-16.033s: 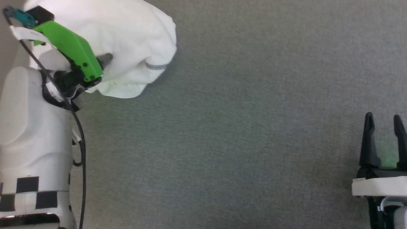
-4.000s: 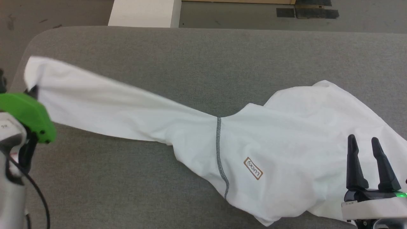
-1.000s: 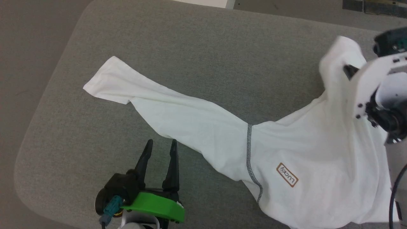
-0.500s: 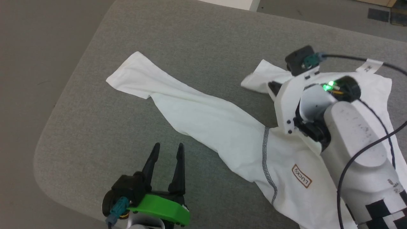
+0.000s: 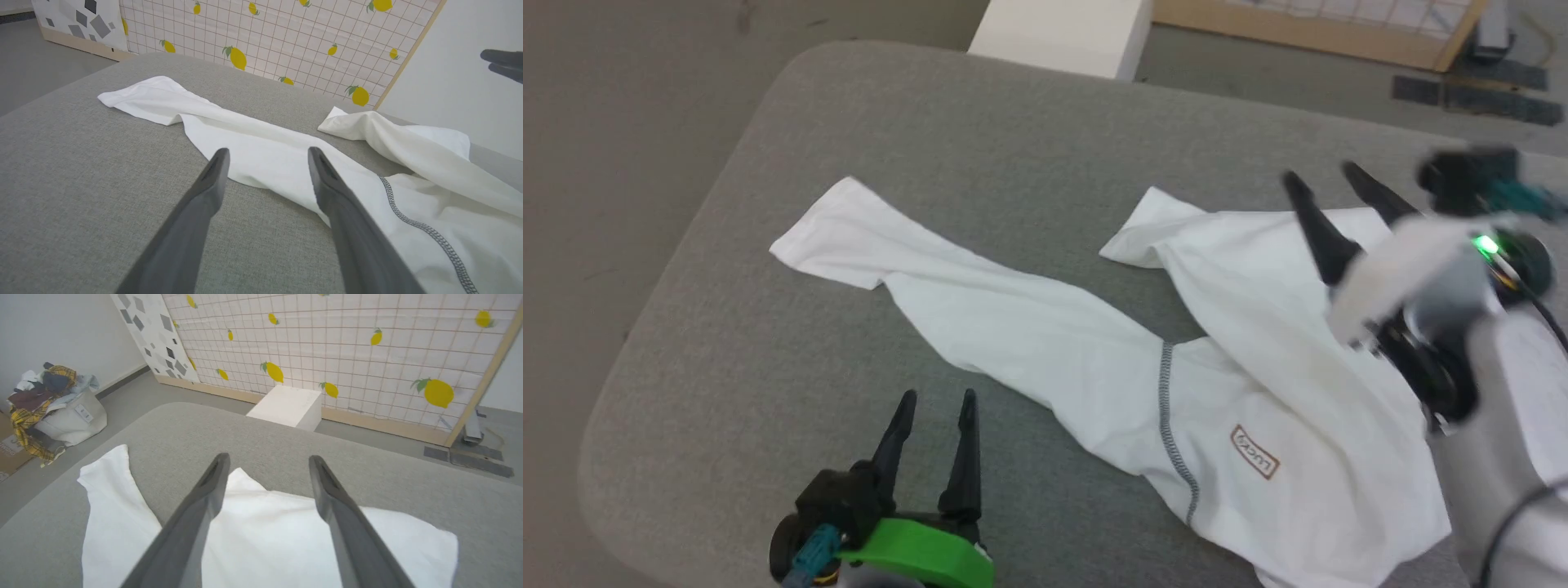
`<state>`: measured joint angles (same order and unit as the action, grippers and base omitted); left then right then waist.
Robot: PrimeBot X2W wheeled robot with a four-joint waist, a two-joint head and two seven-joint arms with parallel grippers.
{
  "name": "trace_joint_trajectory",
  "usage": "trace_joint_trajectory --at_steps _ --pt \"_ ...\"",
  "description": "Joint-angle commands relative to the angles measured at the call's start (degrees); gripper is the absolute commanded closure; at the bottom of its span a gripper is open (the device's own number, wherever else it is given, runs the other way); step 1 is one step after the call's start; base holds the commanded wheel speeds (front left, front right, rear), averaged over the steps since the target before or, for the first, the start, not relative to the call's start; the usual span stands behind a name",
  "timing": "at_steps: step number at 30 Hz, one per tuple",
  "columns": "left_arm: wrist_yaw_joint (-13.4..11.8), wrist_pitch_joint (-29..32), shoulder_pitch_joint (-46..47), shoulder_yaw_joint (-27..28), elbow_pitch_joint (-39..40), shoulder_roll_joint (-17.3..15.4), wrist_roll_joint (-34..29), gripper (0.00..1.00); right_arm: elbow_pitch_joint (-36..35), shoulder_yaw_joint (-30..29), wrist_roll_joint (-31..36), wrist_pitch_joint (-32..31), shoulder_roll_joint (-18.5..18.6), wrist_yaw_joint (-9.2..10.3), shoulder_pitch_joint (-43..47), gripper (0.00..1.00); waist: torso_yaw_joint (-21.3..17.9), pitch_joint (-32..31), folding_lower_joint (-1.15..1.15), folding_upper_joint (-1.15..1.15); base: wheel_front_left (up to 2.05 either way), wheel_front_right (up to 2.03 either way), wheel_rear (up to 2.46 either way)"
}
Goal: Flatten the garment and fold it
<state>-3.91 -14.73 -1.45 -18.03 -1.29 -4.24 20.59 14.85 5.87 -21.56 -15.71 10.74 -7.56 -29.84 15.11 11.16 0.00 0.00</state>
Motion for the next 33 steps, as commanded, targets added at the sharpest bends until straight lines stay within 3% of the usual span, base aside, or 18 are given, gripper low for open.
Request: trace_joint_trajectory --at_steps 1,8,12,20,24,33 --pt "-0.5 -0.2 -0.8 0.3 0.4 -0.6 0.0 0.00 -2.4 -1.9 0.4 0.5 0.1 0.08 3.5 0.00 -3.2 -2.7 0.00 0.00 0.00 0.00 0.00" --pt "-1.0 1.0 -2.5 0.6 2.5 -2.1 0.0 0.00 -19.3 -16.2 5.2 2.7 -5.5 0.08 21.2 0.00 -7.2 -3.8 0.00 0.00 0.00 0.00 0.00" --pt "-1.3 1.6 -3.0 0.4 3.5 -2.4 0.0 0.00 -26.9 -21.5 7.5 6.4 -7.7 0.08 30.8 0.00 -8.9 -3.8 0.00 0.00 0.00 0.00 0.00" --pt "-2.1 4.1 -4.1 -0.3 5.6 -3.2 -0.1 0.00 -24.4 -22.5 -3.3 17.5 -7.8 0.08 43.2 0.00 -12.0 -3.2 0.00 0.00 0.00 0.00 0.00" --pt "-1.5 10.6 -1.9 -2.4 7.3 -4.6 -0.9 0.00 -22.6 -21.1 -4.0 20.1 -7.8 0.08 43.0 0.00 -12.6 -3.0 0.00 0.00 0.00 0.00 0.00" --pt "4.0 36.5 10.8 -9.6 4.9 -10.8 -4.2 0.00 -20.8 -19.8 -3.9 21.1 -7.9 0.08 40.6 0.00 -12.5 -2.0 0.00 0.00 0.00 0.00 0.00"
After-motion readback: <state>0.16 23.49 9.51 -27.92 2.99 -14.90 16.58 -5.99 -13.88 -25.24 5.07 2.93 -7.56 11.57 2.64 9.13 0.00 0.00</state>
